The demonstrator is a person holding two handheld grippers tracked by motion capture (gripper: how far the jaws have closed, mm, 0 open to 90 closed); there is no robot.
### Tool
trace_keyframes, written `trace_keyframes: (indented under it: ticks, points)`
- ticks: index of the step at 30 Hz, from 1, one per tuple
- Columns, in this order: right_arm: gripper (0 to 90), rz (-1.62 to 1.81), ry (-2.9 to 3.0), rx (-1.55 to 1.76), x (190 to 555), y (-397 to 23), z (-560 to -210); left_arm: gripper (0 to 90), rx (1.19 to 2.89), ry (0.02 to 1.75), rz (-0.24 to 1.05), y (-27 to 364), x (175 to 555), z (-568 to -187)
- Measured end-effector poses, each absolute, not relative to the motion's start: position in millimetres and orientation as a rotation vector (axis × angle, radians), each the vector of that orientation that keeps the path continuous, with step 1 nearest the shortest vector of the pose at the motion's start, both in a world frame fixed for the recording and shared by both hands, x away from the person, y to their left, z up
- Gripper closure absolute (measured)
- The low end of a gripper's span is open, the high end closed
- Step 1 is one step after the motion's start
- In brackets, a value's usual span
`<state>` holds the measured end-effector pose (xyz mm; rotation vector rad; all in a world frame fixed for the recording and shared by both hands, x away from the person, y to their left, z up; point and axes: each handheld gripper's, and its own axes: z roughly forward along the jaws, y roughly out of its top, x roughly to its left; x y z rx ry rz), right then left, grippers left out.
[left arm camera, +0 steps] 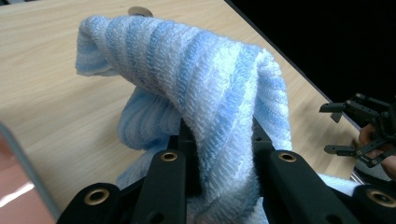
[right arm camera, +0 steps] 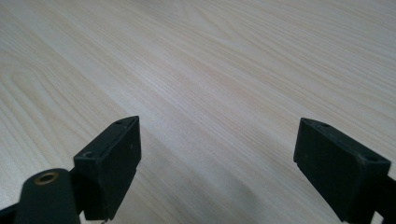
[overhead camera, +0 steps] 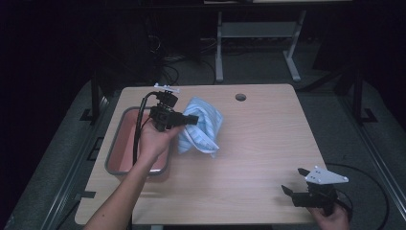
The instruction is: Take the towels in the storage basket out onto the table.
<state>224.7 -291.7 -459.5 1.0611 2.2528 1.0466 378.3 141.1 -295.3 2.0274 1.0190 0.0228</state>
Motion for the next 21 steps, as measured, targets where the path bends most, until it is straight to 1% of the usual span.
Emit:
trace_keyframes:
  ticks: [21]
  points:
    - [14.4,1.062,2.240,1.065,223.5,-294.2,-456.7,74.5,2.103,0.981,-0.003,91.1,385.5,-318.2]
